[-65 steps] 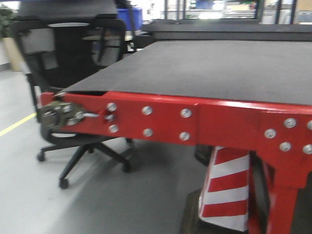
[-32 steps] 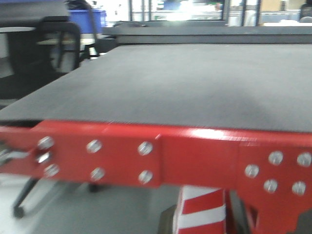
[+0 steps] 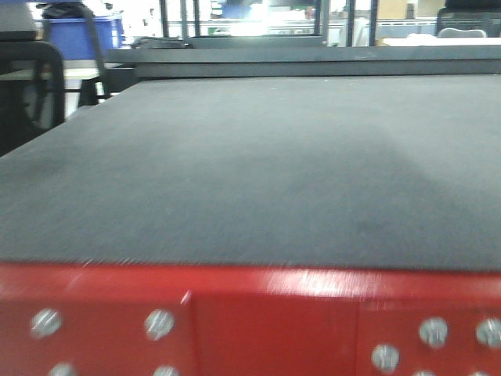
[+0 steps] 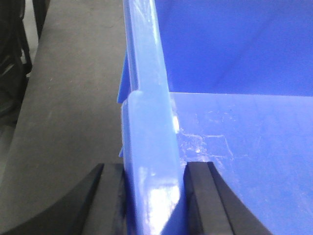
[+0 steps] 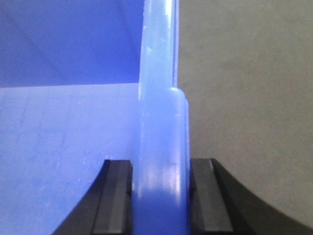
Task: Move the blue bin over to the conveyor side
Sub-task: 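Drive up to the red-framed conveyor holding the bin above the belt, then lower the blue bin with both grippers onto the dark conveyor belt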
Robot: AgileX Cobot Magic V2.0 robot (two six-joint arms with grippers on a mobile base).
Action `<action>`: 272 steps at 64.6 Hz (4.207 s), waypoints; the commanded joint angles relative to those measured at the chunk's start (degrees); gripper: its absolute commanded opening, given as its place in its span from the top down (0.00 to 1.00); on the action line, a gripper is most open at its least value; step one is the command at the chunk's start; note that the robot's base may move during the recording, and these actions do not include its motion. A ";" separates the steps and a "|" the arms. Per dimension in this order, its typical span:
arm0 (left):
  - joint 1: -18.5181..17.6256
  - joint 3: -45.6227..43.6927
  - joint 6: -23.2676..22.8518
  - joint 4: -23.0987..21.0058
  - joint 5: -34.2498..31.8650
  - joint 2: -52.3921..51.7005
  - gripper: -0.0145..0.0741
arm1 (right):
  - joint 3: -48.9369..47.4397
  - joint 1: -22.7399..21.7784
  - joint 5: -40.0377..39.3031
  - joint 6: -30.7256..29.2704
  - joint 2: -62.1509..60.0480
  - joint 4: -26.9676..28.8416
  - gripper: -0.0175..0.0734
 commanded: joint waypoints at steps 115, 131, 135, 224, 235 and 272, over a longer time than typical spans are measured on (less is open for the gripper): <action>0.04 -0.88 0.97 2.25 -6.87 -0.74 0.86 | -0.69 -0.43 -4.67 -2.42 -1.19 -5.09 0.89; 0.04 -0.88 8.65 -0.41 -5.18 -0.08 0.86 | -0.69 -0.43 -4.67 -8.32 -0.57 -5.09 0.89; 0.04 -0.88 8.65 -0.53 -5.41 0.46 0.86 | -0.69 -0.43 -4.67 -8.45 0.16 -5.09 0.89; 0.04 22.78 8.65 -0.59 -23.76 14.63 0.86 | 21.18 -0.43 -18.97 -4.91 18.07 -2.81 0.89; 0.04 22.76 8.65 -0.59 -25.95 14.63 0.86 | 23.10 -0.43 -20.45 -4.52 18.20 -2.42 0.89; 0.04 24.80 8.65 -1.22 -26.75 15.91 0.86 | 23.36 -0.43 -23.32 -4.52 18.20 -2.42 0.89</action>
